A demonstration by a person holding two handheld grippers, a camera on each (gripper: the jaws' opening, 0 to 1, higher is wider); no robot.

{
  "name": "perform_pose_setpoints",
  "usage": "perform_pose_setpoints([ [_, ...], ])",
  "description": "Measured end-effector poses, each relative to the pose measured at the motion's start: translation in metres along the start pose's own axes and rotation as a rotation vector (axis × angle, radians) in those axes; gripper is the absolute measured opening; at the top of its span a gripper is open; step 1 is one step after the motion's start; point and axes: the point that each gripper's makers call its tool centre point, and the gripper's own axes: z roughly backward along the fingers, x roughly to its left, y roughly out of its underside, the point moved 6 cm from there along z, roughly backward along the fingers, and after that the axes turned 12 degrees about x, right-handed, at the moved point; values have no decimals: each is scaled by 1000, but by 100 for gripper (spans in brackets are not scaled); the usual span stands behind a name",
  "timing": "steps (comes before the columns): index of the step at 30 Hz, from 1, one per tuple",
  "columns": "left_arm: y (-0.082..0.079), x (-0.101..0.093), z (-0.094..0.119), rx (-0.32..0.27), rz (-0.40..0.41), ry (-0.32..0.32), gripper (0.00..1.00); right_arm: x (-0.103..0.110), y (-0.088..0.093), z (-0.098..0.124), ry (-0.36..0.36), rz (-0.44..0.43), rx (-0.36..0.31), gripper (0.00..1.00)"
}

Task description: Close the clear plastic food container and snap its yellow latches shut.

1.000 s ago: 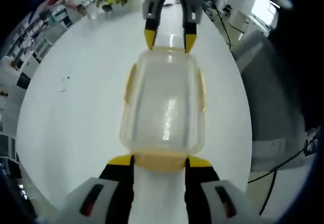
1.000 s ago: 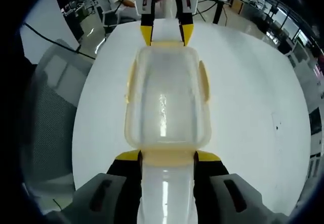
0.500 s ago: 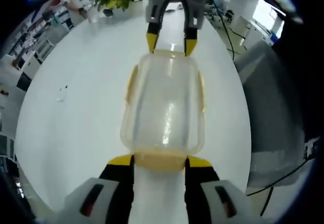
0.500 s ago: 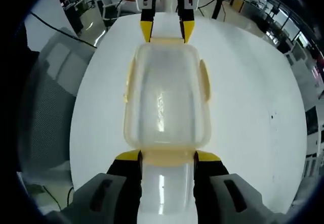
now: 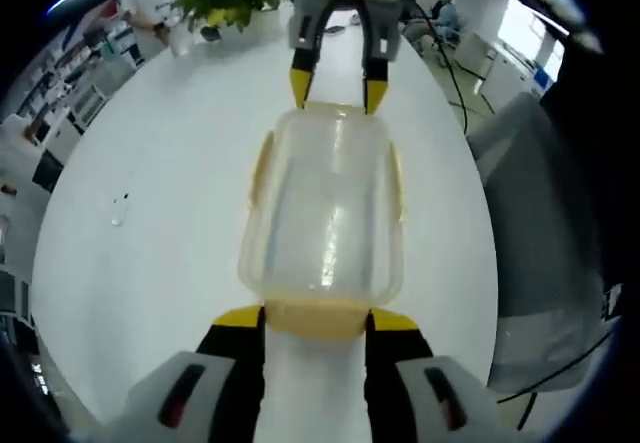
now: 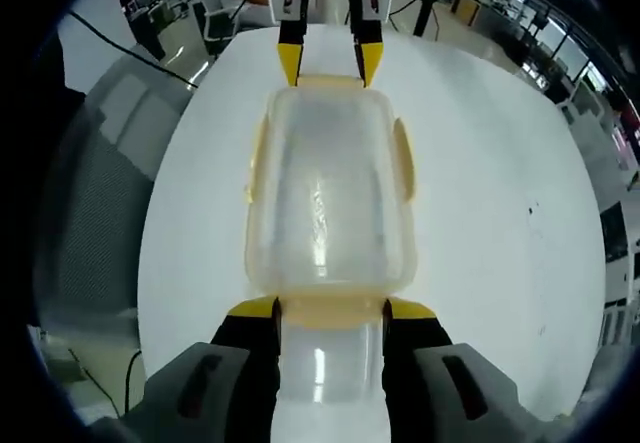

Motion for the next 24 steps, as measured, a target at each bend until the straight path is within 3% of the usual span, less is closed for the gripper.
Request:
perform_pose_setpoints([
  [17,-36,-9,-12,-16,3,9,33,4,40,5,-6,1,1,36],
  [24,-57,-10,-16,-23,-9,11,33,4,60,6,-7,-13,6,36],
])
